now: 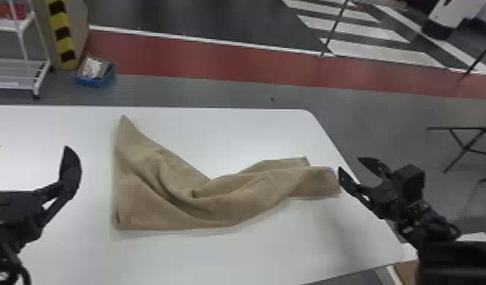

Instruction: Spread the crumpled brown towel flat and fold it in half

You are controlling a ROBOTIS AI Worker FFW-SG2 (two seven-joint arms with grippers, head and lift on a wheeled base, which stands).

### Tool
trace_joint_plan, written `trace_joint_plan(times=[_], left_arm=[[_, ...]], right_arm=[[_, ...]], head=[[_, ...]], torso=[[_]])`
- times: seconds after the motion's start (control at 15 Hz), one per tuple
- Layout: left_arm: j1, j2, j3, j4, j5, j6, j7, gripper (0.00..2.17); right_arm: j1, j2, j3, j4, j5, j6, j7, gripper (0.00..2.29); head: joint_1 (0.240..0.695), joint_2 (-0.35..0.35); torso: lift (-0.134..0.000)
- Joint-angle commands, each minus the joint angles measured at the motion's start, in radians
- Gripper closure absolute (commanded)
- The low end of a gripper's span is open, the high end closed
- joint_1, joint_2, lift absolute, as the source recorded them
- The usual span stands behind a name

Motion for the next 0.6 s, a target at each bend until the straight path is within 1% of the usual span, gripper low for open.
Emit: trace_joint_plan(times=[0.0,0.07,0.13,0.2,0.27,0.4,0.47,0.53], left_arm=[[-0.003,0.001,-0.001,0.0,-0.001,0.007,0.0,0.07],[-0.006,0.001,-0.001,0.0,-0.001,0.01,0.0,0.07],[-0.007,0.001,-0.003,0.002,-0.001,0.01,0.0,0.07],[-0.012,-0.001,-0.004,0.003,-0.001,0.013,0.0,0.07],[-0.015,-0.001,-0.006,0.005,0.0,0.013,0.0,0.07],[-0.017,0.001,-0.006,0.003,-0.001,0.016,0.002,0.07],[-0.015,-0.001,-0.004,0.0,-0.001,0.016,0.003,0.07],[-0.012,0.001,0.001,-0.003,-0.001,0.016,0.006,0.07]], right_arm=[[0.058,0.017,-0.026,-0.104,-0.055,0.012,0.005,0.05],[0.084,0.028,-0.032,-0.161,-0.086,0.04,0.006,0.07],[0.111,0.042,-0.034,-0.237,-0.134,0.095,0.015,0.07],[0.137,0.056,-0.029,-0.322,-0.172,0.181,0.023,0.09],[0.153,0.071,-0.011,-0.4,-0.181,0.273,0.025,0.1],[0.167,0.113,0.06,-0.543,-0.183,0.463,0.025,0.11],[0.167,0.122,0.115,-0.589,-0.18,0.558,0.023,0.14],[0.167,0.129,0.164,-0.612,-0.175,0.616,0.018,0.15]], head=[[0.695,-0.305],[0.695,-0.306],[0.695,-0.303],[0.695,-0.299],[0.695,-0.291],[0.695,-0.269],[0.695,-0.23],[0.695,-0.208]], torso=[[-0.125],[-0.125],[-0.125],[-0.125],[-0.125],[-0.125],[-0.125],[-0.125]])
